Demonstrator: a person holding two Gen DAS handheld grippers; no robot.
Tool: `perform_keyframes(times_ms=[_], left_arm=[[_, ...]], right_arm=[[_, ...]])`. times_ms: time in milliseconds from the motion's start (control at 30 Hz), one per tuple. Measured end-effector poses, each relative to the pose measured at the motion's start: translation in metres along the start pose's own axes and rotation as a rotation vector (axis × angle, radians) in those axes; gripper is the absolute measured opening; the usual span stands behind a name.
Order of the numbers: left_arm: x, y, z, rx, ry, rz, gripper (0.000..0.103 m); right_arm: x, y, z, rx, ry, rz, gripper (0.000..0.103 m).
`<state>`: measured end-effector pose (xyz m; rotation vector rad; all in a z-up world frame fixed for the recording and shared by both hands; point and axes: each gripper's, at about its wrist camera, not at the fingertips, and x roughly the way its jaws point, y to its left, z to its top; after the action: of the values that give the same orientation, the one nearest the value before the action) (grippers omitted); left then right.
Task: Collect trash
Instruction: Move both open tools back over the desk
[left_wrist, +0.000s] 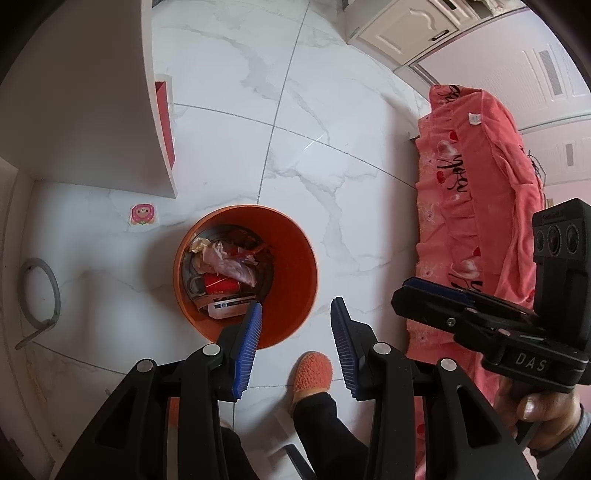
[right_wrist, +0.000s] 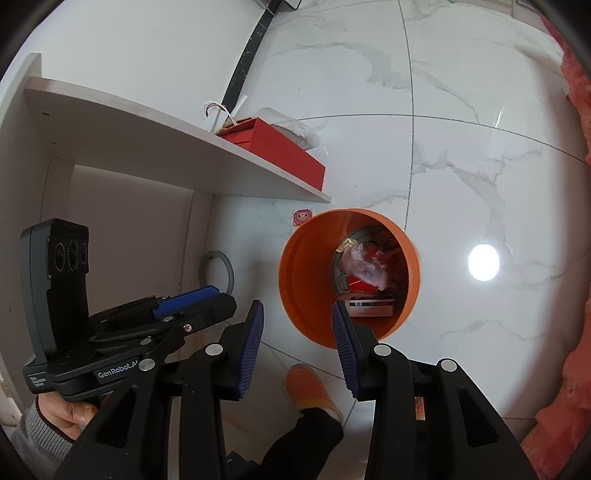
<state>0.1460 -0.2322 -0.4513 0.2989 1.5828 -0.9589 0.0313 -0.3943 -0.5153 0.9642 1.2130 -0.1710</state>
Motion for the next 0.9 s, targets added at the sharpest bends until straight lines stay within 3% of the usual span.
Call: perform_keyframes(times_ms=[233, 500, 900], left_arm=[[-0.051, -0.036, -0.011, 0.041, -0.054, -0.026, 0.041], [-0.140, -0.083, -0.039, 0.106, -0.152, -0.043, 0.041], [-0.294, -0.113, -0.094, 0.104, -0.423, 0.082, 0.041]], right_arm=[[-0.067, 0.023, -0.018, -0.028, -0.032, 0.018, 0.040], [-0.154, 0.074, -0.045, -0.093, -0.080, 0.058, 0.043], [-0.282, 0.201, -0.082, -0.332, -0.265, 0.139, 0.045]])
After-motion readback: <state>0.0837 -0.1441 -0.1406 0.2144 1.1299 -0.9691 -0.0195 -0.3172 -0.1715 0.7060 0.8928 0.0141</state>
